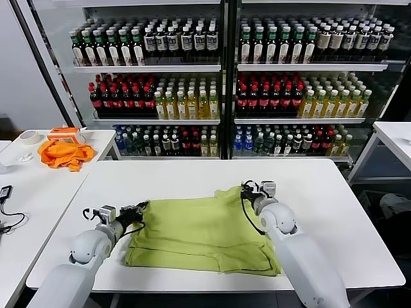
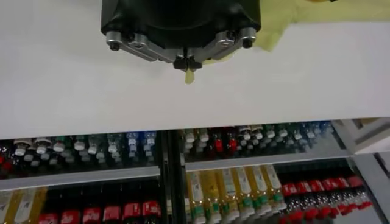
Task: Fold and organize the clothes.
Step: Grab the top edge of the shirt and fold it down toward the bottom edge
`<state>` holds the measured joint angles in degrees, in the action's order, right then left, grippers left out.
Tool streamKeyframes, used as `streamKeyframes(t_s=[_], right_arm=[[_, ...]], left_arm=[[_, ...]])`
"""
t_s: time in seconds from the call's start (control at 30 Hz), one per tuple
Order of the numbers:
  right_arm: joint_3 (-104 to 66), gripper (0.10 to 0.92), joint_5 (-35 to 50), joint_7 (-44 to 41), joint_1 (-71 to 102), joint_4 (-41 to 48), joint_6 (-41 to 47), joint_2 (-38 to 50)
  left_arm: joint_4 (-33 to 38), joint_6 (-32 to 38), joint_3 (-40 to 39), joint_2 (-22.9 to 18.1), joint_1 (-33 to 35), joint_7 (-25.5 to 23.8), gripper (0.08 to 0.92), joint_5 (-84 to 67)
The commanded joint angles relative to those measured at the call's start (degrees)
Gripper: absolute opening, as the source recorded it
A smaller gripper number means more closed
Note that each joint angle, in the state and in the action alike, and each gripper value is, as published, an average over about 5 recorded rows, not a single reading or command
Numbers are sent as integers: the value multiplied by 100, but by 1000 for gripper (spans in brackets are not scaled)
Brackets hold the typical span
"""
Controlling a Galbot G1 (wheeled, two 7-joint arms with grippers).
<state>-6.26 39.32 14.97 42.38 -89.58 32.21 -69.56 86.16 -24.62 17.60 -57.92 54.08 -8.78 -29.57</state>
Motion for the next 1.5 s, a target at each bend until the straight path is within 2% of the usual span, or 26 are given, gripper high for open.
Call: streamKeyframes(t_s=[0.03, 0.5, 0.87, 1.5], right_arm=[[-125, 104, 24, 60, 843, -1328, 26, 341], [-357, 104, -405, 52, 1744, -2018, -23, 580], [-493, 104, -729, 77, 2392, -2563, -29, 723], [-506, 104, -779, 127, 2627, -2694, 19, 928]], left_arm=[[859, 83, 200, 202, 607, 82, 81, -202], [1483, 282, 336, 256, 1139, 260, 81, -346], [1444, 438, 471, 296, 1385, 271, 81, -339], [1597, 415, 526, 366, 1627, 233, 81, -396]])
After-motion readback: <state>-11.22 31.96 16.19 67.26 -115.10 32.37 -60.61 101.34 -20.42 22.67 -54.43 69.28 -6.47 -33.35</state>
